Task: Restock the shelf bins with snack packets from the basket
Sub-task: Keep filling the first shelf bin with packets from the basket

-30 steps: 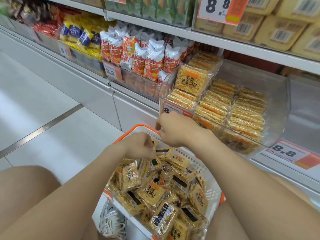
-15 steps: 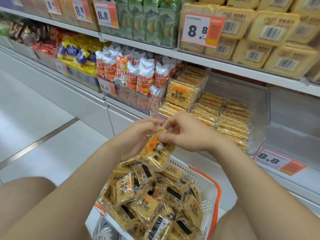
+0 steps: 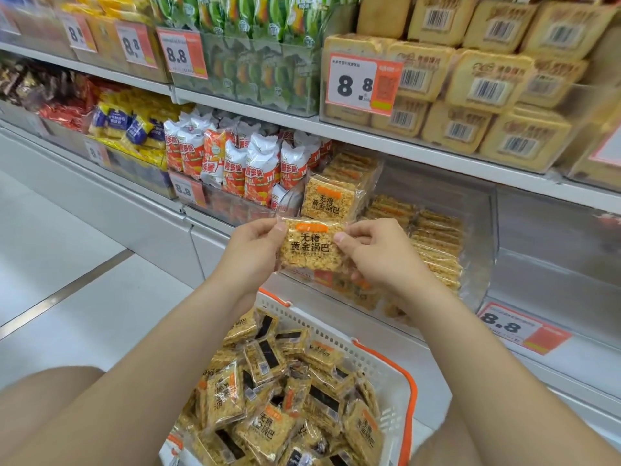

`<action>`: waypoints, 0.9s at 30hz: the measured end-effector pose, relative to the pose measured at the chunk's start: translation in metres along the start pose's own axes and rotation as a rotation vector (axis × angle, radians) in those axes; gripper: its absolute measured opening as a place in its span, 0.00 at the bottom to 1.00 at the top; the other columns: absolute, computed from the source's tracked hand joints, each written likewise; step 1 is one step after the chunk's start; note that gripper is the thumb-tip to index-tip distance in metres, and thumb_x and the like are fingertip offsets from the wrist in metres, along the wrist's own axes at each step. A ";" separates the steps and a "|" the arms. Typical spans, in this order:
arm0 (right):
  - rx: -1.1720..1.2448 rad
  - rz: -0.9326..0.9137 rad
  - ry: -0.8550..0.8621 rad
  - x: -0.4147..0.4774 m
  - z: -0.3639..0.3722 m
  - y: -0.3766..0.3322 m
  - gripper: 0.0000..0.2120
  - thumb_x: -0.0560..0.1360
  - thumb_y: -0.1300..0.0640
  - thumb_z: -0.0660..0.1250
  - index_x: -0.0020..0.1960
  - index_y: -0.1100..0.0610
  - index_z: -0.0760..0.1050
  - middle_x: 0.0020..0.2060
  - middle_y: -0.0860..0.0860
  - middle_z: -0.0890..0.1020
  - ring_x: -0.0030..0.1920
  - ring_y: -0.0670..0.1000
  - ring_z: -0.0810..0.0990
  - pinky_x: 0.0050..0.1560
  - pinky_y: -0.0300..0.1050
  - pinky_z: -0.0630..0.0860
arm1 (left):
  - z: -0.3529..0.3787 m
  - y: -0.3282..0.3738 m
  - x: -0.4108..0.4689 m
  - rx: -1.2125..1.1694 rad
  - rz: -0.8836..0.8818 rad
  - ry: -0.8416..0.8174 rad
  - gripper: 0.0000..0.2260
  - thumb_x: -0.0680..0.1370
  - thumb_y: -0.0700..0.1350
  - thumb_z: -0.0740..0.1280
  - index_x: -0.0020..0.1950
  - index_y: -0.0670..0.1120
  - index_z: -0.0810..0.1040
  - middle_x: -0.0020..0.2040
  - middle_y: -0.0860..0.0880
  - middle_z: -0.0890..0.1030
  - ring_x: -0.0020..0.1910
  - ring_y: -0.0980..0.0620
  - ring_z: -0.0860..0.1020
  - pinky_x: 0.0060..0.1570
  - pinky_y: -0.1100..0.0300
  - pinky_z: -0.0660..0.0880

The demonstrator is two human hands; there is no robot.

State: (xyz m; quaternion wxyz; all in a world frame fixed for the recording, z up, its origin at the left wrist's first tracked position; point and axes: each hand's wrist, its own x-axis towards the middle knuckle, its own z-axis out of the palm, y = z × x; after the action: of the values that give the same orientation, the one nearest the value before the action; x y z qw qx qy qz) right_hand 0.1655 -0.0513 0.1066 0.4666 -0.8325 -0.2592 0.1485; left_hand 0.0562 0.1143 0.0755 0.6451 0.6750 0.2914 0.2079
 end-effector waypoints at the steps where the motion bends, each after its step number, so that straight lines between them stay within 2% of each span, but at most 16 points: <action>1: -0.008 0.022 -0.011 0.001 -0.001 0.001 0.11 0.80 0.49 0.72 0.51 0.56 0.84 0.38 0.56 0.86 0.32 0.49 0.80 0.41 0.53 0.81 | 0.000 0.001 0.001 0.011 0.005 -0.004 0.13 0.86 0.51 0.64 0.66 0.48 0.82 0.58 0.44 0.86 0.60 0.47 0.82 0.66 0.39 0.78; 3: -0.026 0.076 -0.027 0.004 -0.002 0.003 0.13 0.78 0.47 0.75 0.48 0.58 0.84 0.39 0.55 0.86 0.35 0.49 0.79 0.42 0.50 0.80 | 0.003 0.002 0.003 0.052 0.032 -0.002 0.16 0.85 0.53 0.65 0.70 0.49 0.80 0.61 0.49 0.85 0.63 0.48 0.81 0.69 0.41 0.75; 5: 0.025 0.105 0.002 0.010 -0.002 0.006 0.16 0.76 0.46 0.76 0.54 0.58 0.85 0.41 0.53 0.86 0.39 0.50 0.81 0.44 0.49 0.80 | 0.006 0.006 0.003 0.151 0.107 0.016 0.17 0.86 0.52 0.64 0.72 0.49 0.78 0.62 0.51 0.83 0.62 0.51 0.80 0.68 0.45 0.76; 7: 0.089 0.092 0.095 0.017 -0.002 0.006 0.18 0.77 0.46 0.76 0.60 0.57 0.83 0.45 0.53 0.86 0.43 0.53 0.83 0.50 0.53 0.82 | 0.008 0.008 0.005 0.331 0.227 0.041 0.16 0.87 0.50 0.62 0.74 0.48 0.76 0.63 0.51 0.81 0.62 0.51 0.79 0.66 0.49 0.76; 9: 0.124 0.065 0.237 0.024 -0.003 0.004 0.14 0.78 0.46 0.74 0.58 0.54 0.82 0.47 0.52 0.86 0.49 0.54 0.85 0.57 0.59 0.83 | 0.006 0.008 0.007 0.583 0.341 0.062 0.16 0.87 0.48 0.61 0.74 0.46 0.74 0.67 0.47 0.77 0.65 0.48 0.76 0.67 0.50 0.73; 10: 0.119 0.043 0.303 0.027 -0.005 0.003 0.10 0.79 0.47 0.74 0.55 0.52 0.82 0.45 0.50 0.85 0.49 0.54 0.85 0.58 0.59 0.82 | 0.005 0.006 0.009 0.702 0.389 0.067 0.17 0.87 0.46 0.61 0.75 0.45 0.73 0.68 0.45 0.75 0.66 0.45 0.75 0.68 0.50 0.72; 12: 0.013 -0.001 0.391 0.031 -0.008 0.001 0.05 0.80 0.49 0.73 0.50 0.50 0.80 0.42 0.46 0.83 0.45 0.50 0.84 0.55 0.53 0.81 | 0.002 0.003 0.012 0.933 0.441 0.043 0.19 0.84 0.41 0.62 0.76 0.45 0.72 0.69 0.43 0.73 0.69 0.41 0.71 0.67 0.48 0.70; 14: -0.114 -0.034 0.416 0.035 -0.007 0.003 0.08 0.80 0.50 0.72 0.51 0.54 0.82 0.41 0.46 0.82 0.41 0.44 0.79 0.50 0.46 0.75 | 0.001 0.001 0.011 1.136 0.464 -0.007 0.23 0.81 0.37 0.64 0.76 0.47 0.71 0.72 0.45 0.71 0.71 0.41 0.67 0.67 0.46 0.68; 16: -0.211 -0.052 0.417 0.040 -0.001 0.004 0.11 0.80 0.49 0.73 0.45 0.56 0.81 0.38 0.47 0.81 0.39 0.44 0.76 0.46 0.43 0.69 | 0.000 -0.001 0.010 1.267 0.503 -0.048 0.22 0.80 0.37 0.64 0.75 0.48 0.71 0.74 0.48 0.70 0.72 0.43 0.64 0.66 0.46 0.67; 18: -0.264 -0.066 0.425 0.046 0.007 0.004 0.10 0.78 0.49 0.75 0.45 0.55 0.81 0.39 0.48 0.82 0.42 0.49 0.78 0.47 0.44 0.70 | -0.001 -0.001 0.010 1.353 0.538 -0.058 0.20 0.81 0.38 0.63 0.73 0.48 0.73 0.73 0.49 0.71 0.71 0.44 0.63 0.63 0.47 0.67; 21: -0.297 -0.086 0.452 0.050 0.017 0.002 0.11 0.77 0.49 0.77 0.49 0.55 0.80 0.41 0.49 0.82 0.47 0.51 0.78 0.47 0.46 0.73 | -0.002 -0.002 0.011 1.405 0.571 -0.058 0.18 0.81 0.37 0.63 0.70 0.49 0.74 0.70 0.51 0.74 0.68 0.44 0.64 0.58 0.49 0.66; 27: -0.294 -0.054 0.460 0.056 0.025 0.005 0.18 0.75 0.46 0.78 0.54 0.55 0.76 0.42 0.51 0.83 0.48 0.51 0.77 0.44 0.44 0.67 | -0.001 -0.003 0.010 1.431 0.584 -0.075 0.19 0.80 0.36 0.63 0.69 0.50 0.75 0.66 0.52 0.77 0.66 0.44 0.64 0.54 0.50 0.63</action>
State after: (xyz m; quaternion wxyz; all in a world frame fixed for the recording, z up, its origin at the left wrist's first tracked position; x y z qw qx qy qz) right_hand 0.2006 -0.0042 0.0891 0.3911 -0.8959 -0.1875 -0.0964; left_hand 0.0630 0.1220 0.0718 -0.0200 0.9836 0.1429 0.1079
